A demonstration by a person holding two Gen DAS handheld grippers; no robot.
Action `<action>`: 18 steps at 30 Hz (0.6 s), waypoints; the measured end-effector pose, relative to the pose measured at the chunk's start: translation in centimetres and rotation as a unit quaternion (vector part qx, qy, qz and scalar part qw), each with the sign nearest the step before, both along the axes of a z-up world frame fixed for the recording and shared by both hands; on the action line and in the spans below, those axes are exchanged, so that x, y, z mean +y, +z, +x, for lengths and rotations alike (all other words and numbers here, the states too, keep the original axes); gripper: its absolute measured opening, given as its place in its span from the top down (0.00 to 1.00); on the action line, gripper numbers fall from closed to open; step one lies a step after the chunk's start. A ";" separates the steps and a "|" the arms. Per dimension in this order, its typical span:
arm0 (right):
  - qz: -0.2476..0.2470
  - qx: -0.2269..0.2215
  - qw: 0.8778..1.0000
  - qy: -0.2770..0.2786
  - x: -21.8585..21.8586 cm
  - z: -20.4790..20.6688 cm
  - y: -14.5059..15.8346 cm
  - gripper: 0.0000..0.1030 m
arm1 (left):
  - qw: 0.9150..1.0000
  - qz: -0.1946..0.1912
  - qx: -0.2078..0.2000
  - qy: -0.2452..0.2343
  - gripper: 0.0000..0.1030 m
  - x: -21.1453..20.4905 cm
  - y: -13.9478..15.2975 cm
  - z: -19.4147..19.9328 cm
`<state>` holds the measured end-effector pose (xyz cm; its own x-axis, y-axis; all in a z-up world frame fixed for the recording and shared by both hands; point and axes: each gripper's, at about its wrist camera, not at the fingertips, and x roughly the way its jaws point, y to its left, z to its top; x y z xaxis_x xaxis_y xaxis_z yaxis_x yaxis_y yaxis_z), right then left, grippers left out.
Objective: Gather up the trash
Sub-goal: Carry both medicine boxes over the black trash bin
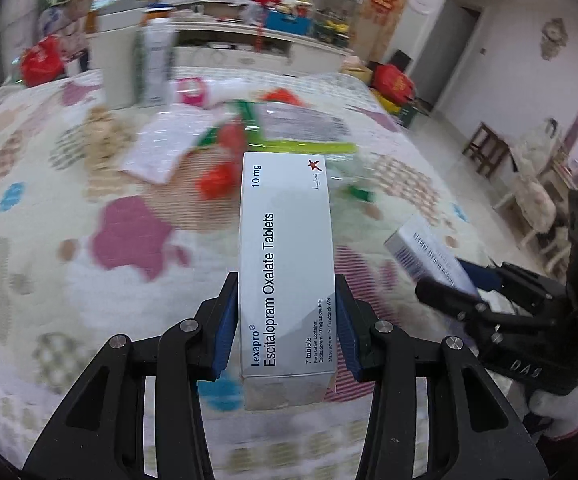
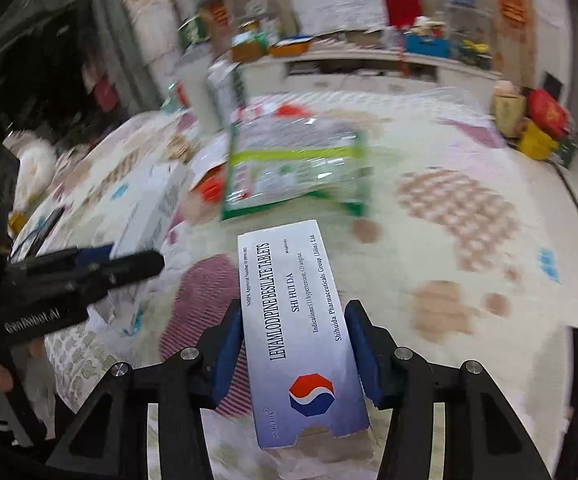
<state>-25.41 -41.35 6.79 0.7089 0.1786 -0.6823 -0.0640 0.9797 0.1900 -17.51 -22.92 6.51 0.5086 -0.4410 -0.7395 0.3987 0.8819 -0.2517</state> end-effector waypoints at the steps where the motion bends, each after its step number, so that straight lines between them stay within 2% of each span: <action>1: 0.001 -0.004 1.000 -0.011 -0.9 -0.7 0.2 0.52 | 1.000 0.000 -0.001 -0.009 0.59 -0.9 0.1 -0.2; 9: 0.027 -0.011 0.994 -0.107 -8.2 -5.3 0.5 0.52 | 0.996 0.000 -0.009 -0.085 0.59 -8.9 0.8 -1.3; 18: 0.038 -0.012 0.984 -0.174 -13.7 -9.4 0.2 0.52 | 0.990 0.009 -0.008 -0.141 0.59 -15.3 0.7 -2.2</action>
<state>-34.80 -55.02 6.95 0.7524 -0.0279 -0.6581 0.2664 0.9267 0.2653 -19.75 -38.18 7.26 0.3787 -0.5537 -0.7416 0.6326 0.7397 -0.2293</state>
